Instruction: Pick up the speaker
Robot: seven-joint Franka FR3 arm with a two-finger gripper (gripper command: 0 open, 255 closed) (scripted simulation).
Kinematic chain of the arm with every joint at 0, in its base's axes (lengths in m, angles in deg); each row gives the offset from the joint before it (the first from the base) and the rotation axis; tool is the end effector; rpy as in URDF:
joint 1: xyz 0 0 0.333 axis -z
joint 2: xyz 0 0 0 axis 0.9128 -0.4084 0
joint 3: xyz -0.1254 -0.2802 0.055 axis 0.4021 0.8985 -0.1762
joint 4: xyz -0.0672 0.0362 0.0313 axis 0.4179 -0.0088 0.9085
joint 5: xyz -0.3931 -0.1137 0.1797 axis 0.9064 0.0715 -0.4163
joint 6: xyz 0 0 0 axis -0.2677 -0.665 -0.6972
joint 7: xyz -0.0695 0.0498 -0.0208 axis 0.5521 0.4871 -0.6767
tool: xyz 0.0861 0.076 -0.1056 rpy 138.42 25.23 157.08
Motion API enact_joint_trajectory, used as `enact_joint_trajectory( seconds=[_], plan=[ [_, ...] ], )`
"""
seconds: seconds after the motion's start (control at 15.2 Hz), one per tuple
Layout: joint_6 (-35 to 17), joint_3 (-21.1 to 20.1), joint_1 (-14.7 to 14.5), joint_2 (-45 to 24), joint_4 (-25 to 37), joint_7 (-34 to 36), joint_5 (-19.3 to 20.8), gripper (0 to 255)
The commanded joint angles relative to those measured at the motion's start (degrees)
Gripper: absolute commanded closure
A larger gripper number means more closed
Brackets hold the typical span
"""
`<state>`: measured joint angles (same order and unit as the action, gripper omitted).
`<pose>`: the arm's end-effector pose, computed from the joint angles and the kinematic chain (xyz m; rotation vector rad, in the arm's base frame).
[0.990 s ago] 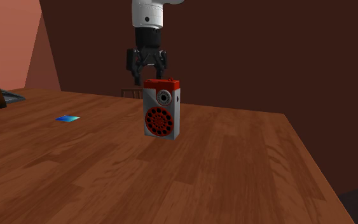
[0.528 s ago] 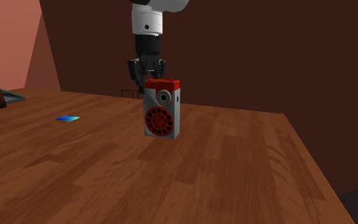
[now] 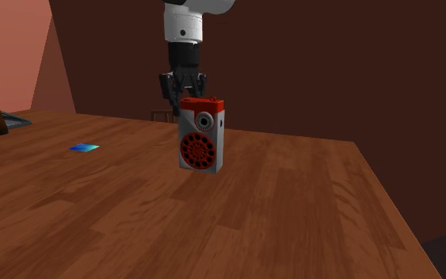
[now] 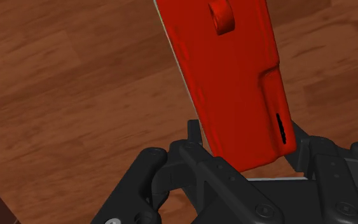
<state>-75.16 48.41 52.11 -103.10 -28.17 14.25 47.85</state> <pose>0.6259 0.3632 0.3602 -2.9552 -0.9474 0.0056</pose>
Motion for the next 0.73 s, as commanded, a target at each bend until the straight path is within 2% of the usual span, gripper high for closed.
enact_joint_trajectory(
  seconds=[0.0, 0.66],
  plan=[
    [1.1, 0.0, 0.0, 0.3, 0.8, -0.1, -0.1, 255],
    [8.4, -0.3, -0.3, 1.0, 7.5, -0.2, -0.4, 255]
  ],
)
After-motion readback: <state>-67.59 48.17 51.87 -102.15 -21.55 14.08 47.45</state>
